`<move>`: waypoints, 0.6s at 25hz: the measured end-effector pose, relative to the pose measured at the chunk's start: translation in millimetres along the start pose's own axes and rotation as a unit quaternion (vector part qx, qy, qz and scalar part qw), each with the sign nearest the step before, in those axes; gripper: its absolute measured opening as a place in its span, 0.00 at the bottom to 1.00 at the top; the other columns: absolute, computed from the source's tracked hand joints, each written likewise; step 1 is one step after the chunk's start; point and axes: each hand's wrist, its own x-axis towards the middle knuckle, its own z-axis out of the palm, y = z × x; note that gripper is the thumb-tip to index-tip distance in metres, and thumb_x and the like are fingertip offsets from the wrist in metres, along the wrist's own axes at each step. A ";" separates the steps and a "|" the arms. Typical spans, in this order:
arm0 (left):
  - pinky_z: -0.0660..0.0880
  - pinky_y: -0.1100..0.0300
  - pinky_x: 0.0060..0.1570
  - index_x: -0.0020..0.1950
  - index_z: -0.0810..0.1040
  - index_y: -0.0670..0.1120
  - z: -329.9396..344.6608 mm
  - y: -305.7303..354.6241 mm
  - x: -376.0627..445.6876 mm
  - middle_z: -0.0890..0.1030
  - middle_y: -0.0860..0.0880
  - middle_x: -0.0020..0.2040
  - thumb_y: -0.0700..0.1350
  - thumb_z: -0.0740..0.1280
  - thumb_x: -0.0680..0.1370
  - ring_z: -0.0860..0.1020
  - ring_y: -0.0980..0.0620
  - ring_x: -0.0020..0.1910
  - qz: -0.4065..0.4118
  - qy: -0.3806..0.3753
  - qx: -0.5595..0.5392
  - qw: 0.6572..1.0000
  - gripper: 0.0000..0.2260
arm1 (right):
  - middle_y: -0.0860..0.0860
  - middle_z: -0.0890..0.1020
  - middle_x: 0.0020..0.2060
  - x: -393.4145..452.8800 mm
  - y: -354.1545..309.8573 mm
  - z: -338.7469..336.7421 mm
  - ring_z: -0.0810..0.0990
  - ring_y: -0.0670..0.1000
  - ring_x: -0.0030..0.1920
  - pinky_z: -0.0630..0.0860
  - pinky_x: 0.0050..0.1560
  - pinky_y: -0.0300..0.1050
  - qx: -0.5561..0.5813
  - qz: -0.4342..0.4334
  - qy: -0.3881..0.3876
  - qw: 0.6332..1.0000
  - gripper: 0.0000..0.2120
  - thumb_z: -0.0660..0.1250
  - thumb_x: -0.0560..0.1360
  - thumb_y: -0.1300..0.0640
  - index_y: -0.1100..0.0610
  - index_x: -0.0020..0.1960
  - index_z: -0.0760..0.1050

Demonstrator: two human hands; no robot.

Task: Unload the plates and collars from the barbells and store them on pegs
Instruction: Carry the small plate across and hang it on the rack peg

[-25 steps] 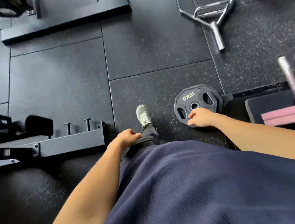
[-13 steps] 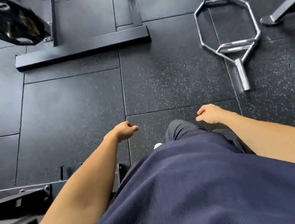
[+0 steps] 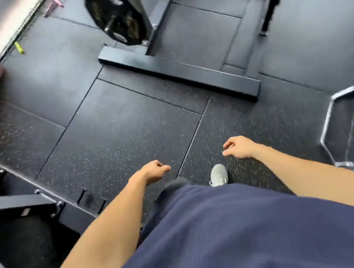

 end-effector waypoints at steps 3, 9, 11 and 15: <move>0.71 0.58 0.42 0.49 0.77 0.47 -24.5 2.4 20.0 0.79 0.46 0.44 0.55 0.63 0.79 0.78 0.45 0.44 -0.037 0.029 -0.071 0.996 0.12 | 0.56 0.79 0.61 50.8 -60.1 -44.5 0.78 0.55 0.59 0.72 0.58 0.44 -0.114 -0.055 -0.033 0.991 0.20 0.71 0.74 0.54 0.58 0.64 0.75; 0.71 0.57 0.46 0.48 0.75 0.49 -105.6 -9.9 91.5 0.78 0.49 0.44 0.57 0.63 0.77 0.75 0.49 0.43 -0.081 0.060 -0.154 0.983 0.12 | 0.57 0.79 0.62 166.1 -182.7 -85.4 0.78 0.55 0.60 0.71 0.60 0.43 -0.225 -0.124 -0.079 0.963 0.20 0.71 0.74 0.55 0.60 0.64 0.75; 0.69 0.58 0.46 0.48 0.74 0.49 -153.7 -19.8 123.3 0.77 0.48 0.45 0.56 0.63 0.78 0.74 0.50 0.44 -0.082 0.068 -0.172 0.979 0.11 | 0.56 0.79 0.62 210.6 -234.3 -94.8 0.77 0.55 0.61 0.72 0.63 0.45 -0.248 -0.126 -0.080 0.957 0.20 0.72 0.73 0.54 0.59 0.64 0.75; 0.66 0.58 0.43 0.48 0.71 0.49 -264.7 -48.2 172.1 0.74 0.48 0.45 0.57 0.62 0.79 0.71 0.50 0.42 -0.090 0.070 -0.191 0.975 0.11 | 0.55 0.79 0.62 286.1 -352.0 -115.3 0.77 0.55 0.62 0.72 0.63 0.45 -0.295 -0.131 -0.087 0.943 0.21 0.72 0.72 0.53 0.58 0.63 0.76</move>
